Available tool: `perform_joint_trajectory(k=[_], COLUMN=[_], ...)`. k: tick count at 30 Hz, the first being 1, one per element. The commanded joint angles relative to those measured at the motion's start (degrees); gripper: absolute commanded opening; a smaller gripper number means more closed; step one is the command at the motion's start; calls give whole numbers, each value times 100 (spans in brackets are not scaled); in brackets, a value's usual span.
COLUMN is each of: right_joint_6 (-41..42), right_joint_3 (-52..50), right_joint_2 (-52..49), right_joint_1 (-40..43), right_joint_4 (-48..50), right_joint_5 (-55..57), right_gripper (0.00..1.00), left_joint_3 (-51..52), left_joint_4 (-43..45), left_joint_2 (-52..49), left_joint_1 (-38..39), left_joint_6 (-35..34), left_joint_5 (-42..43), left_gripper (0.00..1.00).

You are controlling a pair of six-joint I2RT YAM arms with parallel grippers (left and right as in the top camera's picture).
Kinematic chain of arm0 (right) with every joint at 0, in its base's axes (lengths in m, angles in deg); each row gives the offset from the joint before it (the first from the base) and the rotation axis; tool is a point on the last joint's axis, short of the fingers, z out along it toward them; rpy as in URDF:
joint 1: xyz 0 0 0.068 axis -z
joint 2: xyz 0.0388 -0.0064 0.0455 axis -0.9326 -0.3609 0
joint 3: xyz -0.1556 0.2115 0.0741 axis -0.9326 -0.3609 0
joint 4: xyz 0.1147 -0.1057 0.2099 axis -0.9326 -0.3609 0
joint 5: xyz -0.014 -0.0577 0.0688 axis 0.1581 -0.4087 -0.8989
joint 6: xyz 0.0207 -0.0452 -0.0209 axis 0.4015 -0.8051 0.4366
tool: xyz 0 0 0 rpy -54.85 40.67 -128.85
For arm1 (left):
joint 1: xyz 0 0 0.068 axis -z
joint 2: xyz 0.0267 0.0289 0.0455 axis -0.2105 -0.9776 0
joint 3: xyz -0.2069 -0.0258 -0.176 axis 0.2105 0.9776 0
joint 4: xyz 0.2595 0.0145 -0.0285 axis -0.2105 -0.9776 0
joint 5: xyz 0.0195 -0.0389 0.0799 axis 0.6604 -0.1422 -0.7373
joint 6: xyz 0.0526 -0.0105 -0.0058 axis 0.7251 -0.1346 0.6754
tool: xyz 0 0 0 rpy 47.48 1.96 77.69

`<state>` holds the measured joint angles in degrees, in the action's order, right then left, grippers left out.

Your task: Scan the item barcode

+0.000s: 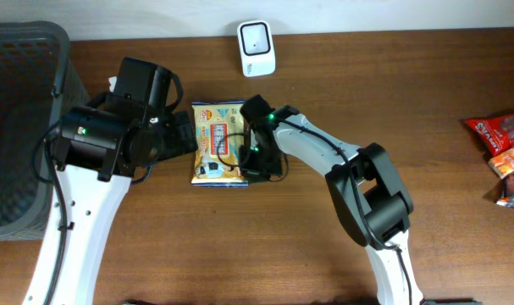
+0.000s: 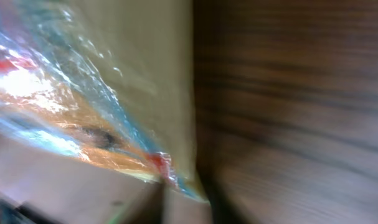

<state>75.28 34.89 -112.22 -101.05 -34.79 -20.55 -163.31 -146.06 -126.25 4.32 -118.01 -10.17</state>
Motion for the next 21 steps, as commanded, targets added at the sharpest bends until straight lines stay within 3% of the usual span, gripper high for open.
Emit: perform_joint_trajectory(k=[1,3,5,7,9,10,15,20,21], right_joint_6=[-485,-1731,-2059,-2277,-2813,-2802,-1633,-1062,-857], right_joint_3=[-83,431,1163,1591,1464,1268,223,-570,-778], right_joint_2=[-223,-111,37,87,55,55,9,-35,-46], right_joint_1=[616,1335,1838,1954,1683,1438,511,334,334], right_joint_4=[-520,-1239,-2022,-2282,-2142,-1836,264,1410,1700], right_joint_5=[772,881,1209,31,-935,-940,-870,-844,-841], right_gripper=[4,4,4,10,61,71,69,63,46], left_joint_3=[-24,-24,-24,-24,-24,-24,-24,-24,-24], left_joint_4=[7,7,7,7,7,7,7,7,7], left_joint_2=[35,35,37,35,35,35,35,35,35], left_joint_1=[-2,-2,-2,-2,-2,-2,-2,-2,-2], left_joint_6=[50,50,50,50,50,50,50,50,50], left_joint_5=[-2,-2,-2,-2,-2,-2,-2,-2,-2], left_gripper=[99,99,99,99,99,99,99,99,99])
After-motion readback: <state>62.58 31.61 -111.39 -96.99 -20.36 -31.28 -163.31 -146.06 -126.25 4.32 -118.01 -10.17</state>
